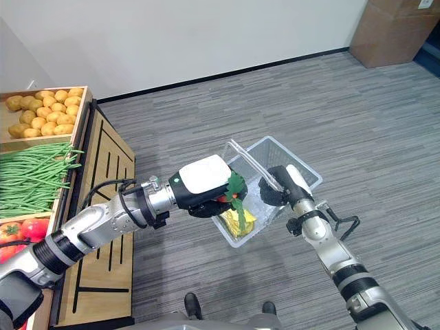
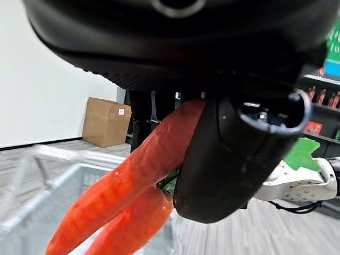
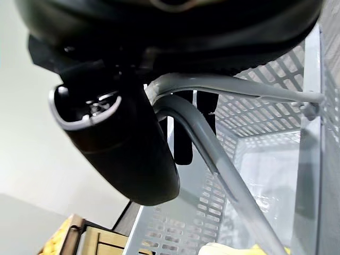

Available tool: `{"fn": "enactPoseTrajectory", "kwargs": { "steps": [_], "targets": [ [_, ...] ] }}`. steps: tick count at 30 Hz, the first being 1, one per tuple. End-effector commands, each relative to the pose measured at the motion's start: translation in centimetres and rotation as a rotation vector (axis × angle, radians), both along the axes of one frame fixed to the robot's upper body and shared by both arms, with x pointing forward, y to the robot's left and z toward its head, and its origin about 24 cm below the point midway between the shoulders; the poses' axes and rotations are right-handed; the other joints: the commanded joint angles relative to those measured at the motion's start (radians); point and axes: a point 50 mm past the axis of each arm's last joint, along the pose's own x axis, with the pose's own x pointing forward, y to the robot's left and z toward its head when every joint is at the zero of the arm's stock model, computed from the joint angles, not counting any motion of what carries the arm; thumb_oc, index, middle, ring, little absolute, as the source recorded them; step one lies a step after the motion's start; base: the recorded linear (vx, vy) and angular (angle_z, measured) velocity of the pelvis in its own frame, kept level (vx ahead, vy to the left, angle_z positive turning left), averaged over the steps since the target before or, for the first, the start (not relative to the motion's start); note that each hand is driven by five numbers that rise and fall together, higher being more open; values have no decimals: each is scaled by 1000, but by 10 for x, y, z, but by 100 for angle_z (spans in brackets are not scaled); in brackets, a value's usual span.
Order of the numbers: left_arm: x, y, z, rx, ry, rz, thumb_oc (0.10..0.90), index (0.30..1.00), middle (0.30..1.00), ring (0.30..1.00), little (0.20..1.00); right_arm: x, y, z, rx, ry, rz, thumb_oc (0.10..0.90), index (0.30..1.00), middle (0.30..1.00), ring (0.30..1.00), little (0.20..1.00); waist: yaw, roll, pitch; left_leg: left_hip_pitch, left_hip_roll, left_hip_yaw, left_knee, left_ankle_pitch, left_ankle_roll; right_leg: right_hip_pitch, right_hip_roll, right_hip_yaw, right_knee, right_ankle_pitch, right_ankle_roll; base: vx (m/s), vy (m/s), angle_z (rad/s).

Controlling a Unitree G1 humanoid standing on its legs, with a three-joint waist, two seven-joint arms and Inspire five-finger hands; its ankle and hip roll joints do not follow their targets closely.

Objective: Get the vegetables into the basket

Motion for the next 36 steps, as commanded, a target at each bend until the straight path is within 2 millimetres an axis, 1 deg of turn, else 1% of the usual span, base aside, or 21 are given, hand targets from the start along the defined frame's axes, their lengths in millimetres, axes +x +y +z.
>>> {"fn": "enactPoseTrajectory", "kwargs": {
  "steps": [1,6,7,10,11,12,18,25,26,27,29,34,35,36],
  "targets": [
    [21,0,27,-179,-64,58,400,300,300,300,300,27,39,110,225,-514,169,400,300,300,300,300,11,-40,-76,91,21,-40,1,-118,-57,-47,5,-8,1,2,30,0,0,0],
    [29,1,8,-181,-19,129,400,300,300,300,300,21,47,110,275,-521,202,400,300,300,300,300,6,-43,-79,89,20,-40,1,-119,-57,-48,3,-9,1,4,29,0,0,0],
    [34,1,-1,-180,2,169,400,300,300,300,300,18,50,109,298,-516,213,400,300,300,300,300,3,-45,-79,87,20,-40,1,-118,-57,-49,3,-9,1,6,29,0,0,0],
    [40,3,-15,-172,31,225,400,300,300,300,300,14,57,106,342,-506,238,400,300,300,300,300,0,-46,-79,88,19,-39,1,-119,-56,-50,3,-8,1,7,29,0,0,0],
    [40,2,-15,-172,30,225,400,300,300,300,300,14,57,106,342,-505,238,400,300,300,300,300,0,-45,-79,88,19,-39,1,-119,-56,-50,3,-8,1,7,29,0,0,0],
    [44,4,-24,-167,44,267,400,300,300,300,300,12,62,106,365,-502,260,400,300,300,300,300,-3,-47,-77,87,20,-38,1,-117,-56,-51,3,-7,1,8,28,0,0,0],
    [53,6,-48,-138,77,369,400,300,300,300,300,4,79,107,432,-493,343,400,300,300,300,300,-14,-49,-77,89,23,-28,1,-116,-58,-56,6,2,1,10,26,2,-1,-3],
    [60,1,-62,-99,99,424,400,300,300,300,300,-4,100,108,468,-470,444,400,300,300,300,300,-25,-50,-73,91,26,-18,1,-114,-61,-59,10,8,1,11,24,-1,-2,-4],
    [60,1,-62,-100,99,425,400,300,300,300,300,-4,100,108,468,-470,444,400,300,300,300,300,-25,-50,-73,91,26,-18,1,-114,-61,-59,10,8,1,11,24,0,0,0],
    [62,-3,-63,-88,92,423,400,300,300,300,300,-5,106,107,468,-458,470,400,300,300,300,300,-28,-50,-73,91,27,-15,1,-113,-61,-60,10,10,1,12,24,0,0,0],
    [64,-6,-64,-68,83,424,400,300,300,300,300,-7,111,106,473,-442,494,400,300,300,300,300,-31,-49,-71,91,29,-13,1,-113,-62,-62,11,13,1,12,22,-2,-2,-3],
    [68,-7,-69,-14,76,444,400,300,300,300,300,-9,117,105,482,-423,523,400,300,300,300,300,-37,-47,-69,93,30,-7,1,-114,-63,-64,13,18,1,12,22,2,-4,-11],
    [71,-7,-73,23,77,463,900,1000,1000,1000,1000,-11,120,104,489,-411,543,400,300,300,300,300,-39,-47,-68,95,31,-4,1,-114,-64,-65,13,21,1,13,21,0,-8,-6],
    [72,-6,-75,34,75,469,900,1000,1000,1000,1000,-11,123,104,489,-407,555,400,300,300,300,300,-40,-47,-67,96,32,-3,1,-114,-64,-66,13,21,1,14,21,-2,-12,-9]
  ]
}}
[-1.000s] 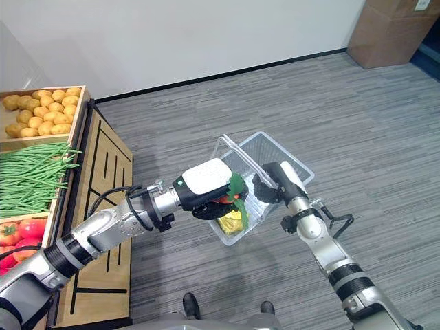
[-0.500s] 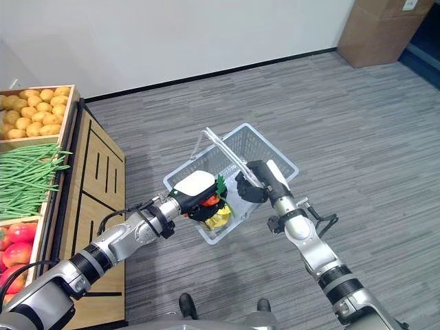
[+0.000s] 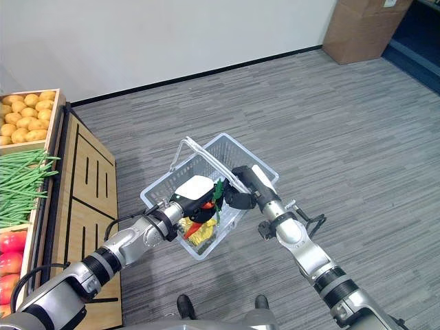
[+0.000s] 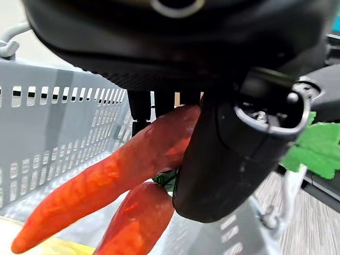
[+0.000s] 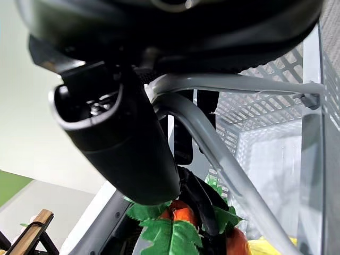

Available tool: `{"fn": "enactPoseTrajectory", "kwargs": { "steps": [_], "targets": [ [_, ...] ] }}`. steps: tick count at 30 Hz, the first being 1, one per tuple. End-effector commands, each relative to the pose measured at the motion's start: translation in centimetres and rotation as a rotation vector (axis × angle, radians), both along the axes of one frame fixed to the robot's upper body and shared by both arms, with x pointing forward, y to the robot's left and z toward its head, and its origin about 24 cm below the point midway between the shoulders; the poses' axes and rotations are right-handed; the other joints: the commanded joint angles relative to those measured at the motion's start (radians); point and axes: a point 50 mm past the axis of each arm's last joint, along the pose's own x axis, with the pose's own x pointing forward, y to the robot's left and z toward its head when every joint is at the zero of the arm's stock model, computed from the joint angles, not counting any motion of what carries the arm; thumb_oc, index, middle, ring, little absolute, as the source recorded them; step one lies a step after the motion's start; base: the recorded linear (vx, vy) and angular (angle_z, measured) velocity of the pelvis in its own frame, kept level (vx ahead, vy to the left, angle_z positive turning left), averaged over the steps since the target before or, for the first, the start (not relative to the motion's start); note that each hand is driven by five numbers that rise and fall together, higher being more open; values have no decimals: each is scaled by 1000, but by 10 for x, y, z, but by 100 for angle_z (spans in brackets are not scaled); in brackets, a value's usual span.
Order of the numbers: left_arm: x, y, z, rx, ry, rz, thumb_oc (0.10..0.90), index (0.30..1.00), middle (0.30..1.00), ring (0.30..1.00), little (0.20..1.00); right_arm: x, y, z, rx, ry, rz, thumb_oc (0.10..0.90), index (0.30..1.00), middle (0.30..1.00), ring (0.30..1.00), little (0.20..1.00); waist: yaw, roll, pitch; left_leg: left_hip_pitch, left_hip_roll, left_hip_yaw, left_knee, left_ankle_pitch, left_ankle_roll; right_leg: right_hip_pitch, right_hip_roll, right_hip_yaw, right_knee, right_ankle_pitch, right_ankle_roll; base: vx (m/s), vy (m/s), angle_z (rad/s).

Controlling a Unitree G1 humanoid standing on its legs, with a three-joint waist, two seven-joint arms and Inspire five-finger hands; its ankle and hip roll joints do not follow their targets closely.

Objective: Get the vegetables into the basket

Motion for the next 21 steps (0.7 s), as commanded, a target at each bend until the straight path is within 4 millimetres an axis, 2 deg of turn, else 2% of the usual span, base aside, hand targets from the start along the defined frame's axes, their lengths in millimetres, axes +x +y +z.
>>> {"fn": "enactPoseTrajectory", "kwargs": {
  "steps": [1,6,11,14,15,16,18,21],
  "targets": [
    [36,-21,39,-3,-175,-15,900,1000,1000,1000,1000,3,51,106,328,-444,243,400,300,300,300,300,17,-18,-66,95,21,-37,2,-113,-64,-34,8,-21,1,0,25,-3,-11,-8],
    [34,-19,33,11,-156,-5,900,1000,1000,1000,1000,4,47,103,307,-438,228,400,300,300,300,300,17,-18,-64,96,23,-34,2,-112,-64,-36,8,-19,1,1,25,1,-4,-3],
    [27,-19,38,-66,-162,-22,900,1000,1000,1000,1000,10,31,94,269,-429,126,400,300,300,300,300,23,-18,-65,98,22,-45,2,-114,-62,-29,9,-23,1,-3,23,0,0,0],
    [12,-11,46,-207,-135,-36,900,1000,1000,1000,1000,14,7,84,247,-417,-4,400,300,300,300,300,39,-19,-67,101,21,-58,2,-115,-60,-18,8,-33,1,-7,21,26,-7,5],
    [12,-10,46,-207,-132,-36,900,1000,1000,1000,1000,14,8,83,247,-416,-4,400,300,300,300,300,39,-20,-68,101,21,-58,2,-115,-60,-18,8,-33,1,-7,21,21,-2,7],
    [3,-6,53,-311,-104,-47,900,1000,1000,1000,1000,16,-8,77,227,-409,-90,400,300,300,300,300,49,-19,-69,101,20,-66,2,-115,-59,-13,6,-38,1,-9,20,13,-2,9],
    [-7,3,52,-428,-19,-20,900,1000,1000,1000,1000,16,-21,70,223,-392,-164,400,300,300,300,300,56,-21,-71,101,19,-75,2,-116,-58,-9,5,-43,1,-10,19,12,1,10],
    [-25,22,60,-703,106,20,900,1000,1000,1000,1000,16,-48,56,199,-362,-314,400,300,300,300,300,73,-22,-71,100,15,-90,2,-115,-54,-2,3,-53,1,-11,17,13,-1,8]
  ]
}}
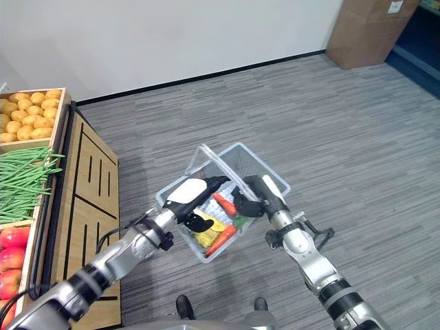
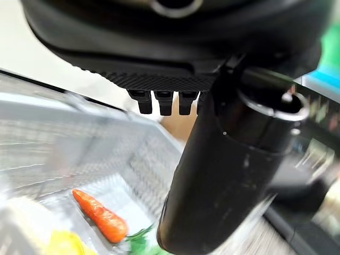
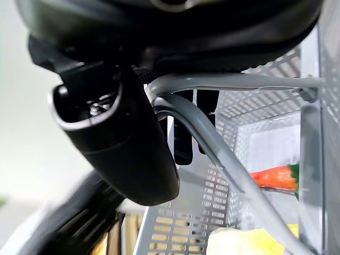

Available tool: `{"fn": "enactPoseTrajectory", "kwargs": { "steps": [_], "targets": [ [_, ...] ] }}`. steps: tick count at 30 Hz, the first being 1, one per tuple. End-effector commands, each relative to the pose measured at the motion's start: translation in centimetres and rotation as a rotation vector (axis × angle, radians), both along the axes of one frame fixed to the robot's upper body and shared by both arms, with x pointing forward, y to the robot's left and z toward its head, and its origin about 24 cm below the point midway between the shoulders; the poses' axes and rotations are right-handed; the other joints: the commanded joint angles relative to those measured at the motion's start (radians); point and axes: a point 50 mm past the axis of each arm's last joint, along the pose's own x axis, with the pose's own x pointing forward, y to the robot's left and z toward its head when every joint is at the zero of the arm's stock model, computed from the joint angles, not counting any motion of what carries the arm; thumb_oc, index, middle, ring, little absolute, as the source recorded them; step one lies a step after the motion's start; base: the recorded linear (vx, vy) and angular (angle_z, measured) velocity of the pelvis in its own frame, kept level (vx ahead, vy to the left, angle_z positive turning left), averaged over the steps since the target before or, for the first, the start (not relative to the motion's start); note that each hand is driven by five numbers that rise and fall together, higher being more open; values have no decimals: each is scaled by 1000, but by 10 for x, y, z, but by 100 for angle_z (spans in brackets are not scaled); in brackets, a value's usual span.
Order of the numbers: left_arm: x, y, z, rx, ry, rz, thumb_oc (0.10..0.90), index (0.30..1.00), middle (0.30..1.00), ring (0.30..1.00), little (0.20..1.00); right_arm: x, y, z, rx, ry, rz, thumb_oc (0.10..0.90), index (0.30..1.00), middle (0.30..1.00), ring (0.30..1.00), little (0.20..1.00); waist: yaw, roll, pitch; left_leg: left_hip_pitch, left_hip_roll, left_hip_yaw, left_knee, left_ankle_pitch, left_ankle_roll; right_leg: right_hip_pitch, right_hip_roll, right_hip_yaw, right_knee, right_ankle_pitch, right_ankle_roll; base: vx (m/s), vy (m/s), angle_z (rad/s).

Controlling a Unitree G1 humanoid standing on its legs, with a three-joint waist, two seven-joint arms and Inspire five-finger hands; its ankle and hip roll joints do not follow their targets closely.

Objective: Get the vegetables into the basket

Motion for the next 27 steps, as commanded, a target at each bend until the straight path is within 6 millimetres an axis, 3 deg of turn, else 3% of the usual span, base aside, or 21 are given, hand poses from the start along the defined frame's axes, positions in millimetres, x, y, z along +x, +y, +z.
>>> {"fn": "enactPoseTrajectory", "kwargs": {
  "steps": [1,5,6,11,17,18,21,24,27],
  "targets": [
    [18,6,35,-328,13,-9,900,1000,1000,1000,1000,30,3,81,105,-452,-42,400,300,300,300,300,9,-20,-72,90,13,-75,2,-115,-53,-25,-3,-42,1,-12,20,6,-3,18],
    [4,21,34,-485,136,-3,900,1000,1000,1000,1000,27,-16,68,76,-405,-133,400,300,300,300,300,19,-22,-74,90,11,-86,2,-116,-50,-19,-5,-51,1,-14,18,4,1,12],
    [-3,30,27,-602,228,26,900,1000,1000,1000,1000,25,-27,60,53,-372,-187,400,300,300,300,300,27,-20,-72,89,9,-92,2,-116,-49,-16,-7,-55,1,-14,17,0,0,0],
    [-19,53,7,-663,368,107,900,1000,1000,1000,1000,18,-52,40,-19,-281,-289,400,300,300,300,300,37,-19,-71,88,8,-104,2,-115,-47,-10,-7,-61,1,-15,15,-8,1,6],
    [-51,97,-60,-567,565,427,900,1000,1000,1000,1000,-2,-89,6,-59,-122,-460,400,300,300,300,300,53,-17,-69,79,6,-120,2,-108,-47,-7,-8,-76,1,-12,13,-19,1,7],
    [-68,108,-91,-491,660,548,900,1000,1000,1000,1000,-10,-100,-5,-86,-63,-509,400,300,300,300,300,56,-18,-65,77,5,-122,2,-105,-47,-7,-7,-79,1,-11,13,-28,-3,6],
    [-78,116,-106,-400,686,621,900,1000,1000,1000,1000,-18,-108,-15,-103,-10,-542,400,300,300,300,300,59,-18,-65,72,6,-125,2,-103,-48,-10,-6,-82,1,-10,12,-24,-4,12],
    [-100,121,-137,-328,791,766,900,1000,1000,1000,1000,-36,-121,-35,-138,92,-607,400,300,300,300,300,58,-20,-62,69,7,-125,2,-100,-49,-10,-6,-87,1,-8,12,-16,-3,9],
    [-136,119,-176,-118,974,879,900,1000,1000,1000,1000,-64,-130,-66,-160,267,-670,400,300,300,300,300,55,-26,-62,63,10,-126,2,-97,-51,-15,-4,-88,1,-6,10,-24,-17,7]
  ]
}}
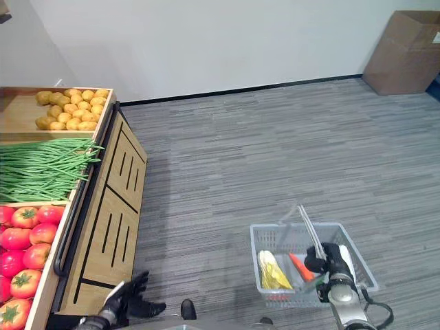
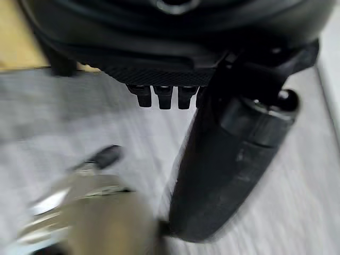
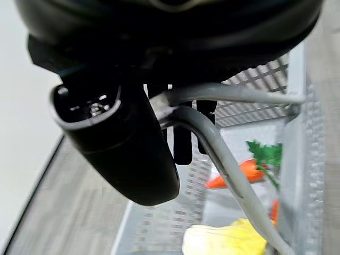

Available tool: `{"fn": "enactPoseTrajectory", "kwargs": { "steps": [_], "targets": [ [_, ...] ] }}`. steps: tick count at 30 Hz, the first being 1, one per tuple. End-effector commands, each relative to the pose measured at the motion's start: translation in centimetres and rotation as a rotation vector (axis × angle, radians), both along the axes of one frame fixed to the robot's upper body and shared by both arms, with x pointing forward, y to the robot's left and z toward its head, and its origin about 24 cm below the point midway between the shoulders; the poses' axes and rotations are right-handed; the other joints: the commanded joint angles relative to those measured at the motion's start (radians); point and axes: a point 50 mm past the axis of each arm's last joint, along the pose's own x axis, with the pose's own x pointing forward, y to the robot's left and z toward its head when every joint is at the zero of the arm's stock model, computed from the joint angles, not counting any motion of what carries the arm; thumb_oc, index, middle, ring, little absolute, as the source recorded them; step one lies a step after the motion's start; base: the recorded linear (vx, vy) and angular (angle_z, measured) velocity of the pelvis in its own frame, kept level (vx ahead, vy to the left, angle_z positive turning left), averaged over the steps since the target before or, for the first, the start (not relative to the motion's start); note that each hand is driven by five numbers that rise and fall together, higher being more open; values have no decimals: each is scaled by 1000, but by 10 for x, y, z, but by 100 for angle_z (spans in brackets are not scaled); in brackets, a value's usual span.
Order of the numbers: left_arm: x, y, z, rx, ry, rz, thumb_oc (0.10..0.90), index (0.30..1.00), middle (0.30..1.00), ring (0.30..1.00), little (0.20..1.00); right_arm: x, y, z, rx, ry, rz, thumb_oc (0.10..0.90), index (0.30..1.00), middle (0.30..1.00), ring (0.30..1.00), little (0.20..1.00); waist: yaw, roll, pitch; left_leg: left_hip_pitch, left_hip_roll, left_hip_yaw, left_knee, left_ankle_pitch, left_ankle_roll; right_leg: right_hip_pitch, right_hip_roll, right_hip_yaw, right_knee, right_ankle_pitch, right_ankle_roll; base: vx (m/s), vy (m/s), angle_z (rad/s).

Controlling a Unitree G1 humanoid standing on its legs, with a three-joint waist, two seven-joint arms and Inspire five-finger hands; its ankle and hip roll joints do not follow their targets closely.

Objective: Get the vegetables into the basket

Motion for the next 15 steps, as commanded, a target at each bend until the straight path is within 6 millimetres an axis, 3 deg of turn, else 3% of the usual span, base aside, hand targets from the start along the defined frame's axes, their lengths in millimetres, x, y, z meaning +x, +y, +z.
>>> {"fn": "enactPoseTrajectory", "kwargs": {
  "steps": [1,3,4,9,15],
  "targets": [
    [22,-4,-4,157,48,-165,900,1000,1000,1000,1000,52,-14,36,-78,-239,-21,400,300,300,300,300,5,-28,0,82,21,-44,3,-100,-54,-44,6,-15,7,10,7,0,0,0],
    [22,-4,-5,157,46,-164,900,1000,1000,1000,1000,52,-15,36,-78,-240,-21,400,300,300,300,300,4,-27,1,82,21,-44,3,-100,-54,-44,6,-15,7,10,7,4,-7,-4],
    [-4,-3,-15,170,184,-138,900,1000,1000,1000,1000,39,-14,23,-65,-158,-42,400,300,300,300,300,4,-30,1,88,23,-43,3,-102,-55,-39,8,-13,7,7,6,9,-21,-8],
    [-24,-7,-21,173,280,-103,900,1000,1000,1000,1000,23,-8,6,-27,-42,-47,400,300,300,300,300,6,-32,-8,88,29,-40,3,-101,-59,-41,15,-8,6,4,0,7,-10,-2],
    [-26,-12,-23,135,279,13,900,1000,1000,1000,1000,-3,-15,-6,-26,79,-118,400,300,300,300,300,9,-33,-7,88,34,-44,3,-98,-61,-39,22,-13,6,-1,-4,0,0,0]
  ]
}}
